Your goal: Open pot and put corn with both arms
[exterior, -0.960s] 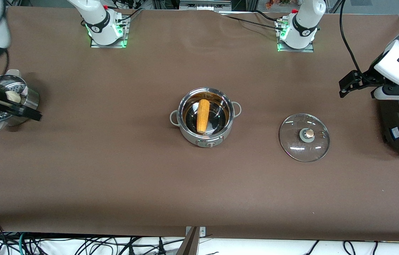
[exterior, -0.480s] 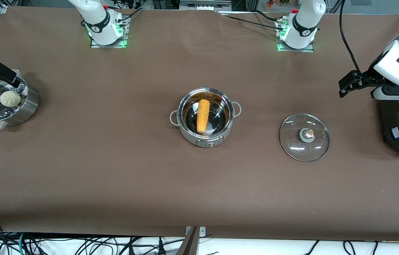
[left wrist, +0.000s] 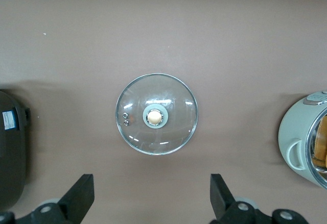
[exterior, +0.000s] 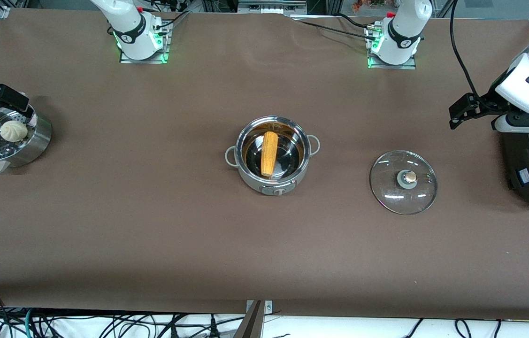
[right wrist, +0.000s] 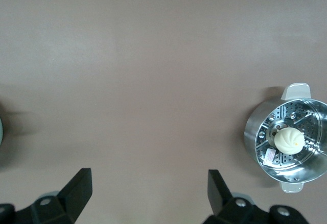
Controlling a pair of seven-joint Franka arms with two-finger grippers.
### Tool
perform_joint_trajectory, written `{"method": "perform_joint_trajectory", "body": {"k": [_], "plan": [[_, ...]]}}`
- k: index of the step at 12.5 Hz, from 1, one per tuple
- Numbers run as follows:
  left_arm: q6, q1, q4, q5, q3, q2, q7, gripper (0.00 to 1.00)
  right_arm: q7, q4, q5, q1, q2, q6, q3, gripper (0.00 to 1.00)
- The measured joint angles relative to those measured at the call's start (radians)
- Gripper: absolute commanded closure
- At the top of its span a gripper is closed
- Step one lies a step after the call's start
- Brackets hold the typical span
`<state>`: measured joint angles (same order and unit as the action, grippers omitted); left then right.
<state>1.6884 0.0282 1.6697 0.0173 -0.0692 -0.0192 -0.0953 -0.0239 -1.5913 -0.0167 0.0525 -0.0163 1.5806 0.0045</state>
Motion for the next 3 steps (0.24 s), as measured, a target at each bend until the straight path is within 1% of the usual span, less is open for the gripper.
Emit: {"method": "perform_joint_trajectory", "body": {"k": [3], "plan": [[0.0,0.0,0.0,0.0,0.0,0.0,0.0,0.0,0.0,0.025,0.0,-0.002,-0.021,-0.008,0.0,0.0]]}}
